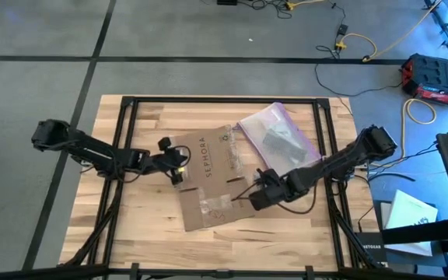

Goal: Unpack boxes
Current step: Close the cutter

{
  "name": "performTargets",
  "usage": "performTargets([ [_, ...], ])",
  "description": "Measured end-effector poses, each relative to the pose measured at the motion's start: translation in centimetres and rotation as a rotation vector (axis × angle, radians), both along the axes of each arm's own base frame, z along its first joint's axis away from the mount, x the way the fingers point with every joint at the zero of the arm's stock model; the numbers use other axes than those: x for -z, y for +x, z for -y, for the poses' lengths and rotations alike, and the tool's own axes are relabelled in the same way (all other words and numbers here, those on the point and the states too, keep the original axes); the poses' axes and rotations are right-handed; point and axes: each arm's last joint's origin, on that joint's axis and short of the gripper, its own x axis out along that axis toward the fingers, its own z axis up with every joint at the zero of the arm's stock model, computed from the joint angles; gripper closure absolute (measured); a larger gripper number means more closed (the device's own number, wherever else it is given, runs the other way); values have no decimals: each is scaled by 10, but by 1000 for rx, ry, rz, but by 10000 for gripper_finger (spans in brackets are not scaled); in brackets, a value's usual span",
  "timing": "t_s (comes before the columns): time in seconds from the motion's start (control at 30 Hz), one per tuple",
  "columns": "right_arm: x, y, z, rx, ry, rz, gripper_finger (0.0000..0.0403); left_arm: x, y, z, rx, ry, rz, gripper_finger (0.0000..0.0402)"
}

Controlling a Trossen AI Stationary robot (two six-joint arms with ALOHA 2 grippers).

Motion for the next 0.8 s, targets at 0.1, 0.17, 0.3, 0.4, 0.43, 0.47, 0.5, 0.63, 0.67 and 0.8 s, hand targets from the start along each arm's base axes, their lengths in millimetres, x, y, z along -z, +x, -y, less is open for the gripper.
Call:
performTargets([
  [0.1,8,-4,-7,25,33,31,299,5,1,-7,-17,23,-40,402],
  [0.17,13,-8,-10,42,47,32,299,8,2,-10,-36,20,-54,401],
  [0.3,21,-17,-14,48,55,12,299,10,3,-12,-43,11,-59,401],
  [0.4,23,-19,-16,41,54,5,299,8,4,-11,-32,0,-33,402],
  [0.43,23,-19,-16,40,57,7,299,8,5,-11,-33,-3,-31,402],
  [0.47,22,-18,-17,37,59,12,299,8,5,-11,-34,-4,-24,402],
  [0.5,22,-18,-17,31,60,14,299,7,5,-11,-34,-5,-18,402],
  [0.63,23,-18,-16,7,52,10,278,7,5,-12,-29,3,-23,402],
  [0.67,23,-18,-16,6,52,10,260,7,5,-12,-29,7,-26,402],
  [0.8,22,-18,-16,-15,45,11,206,13,6,-17,-48,15,-59,402],
])
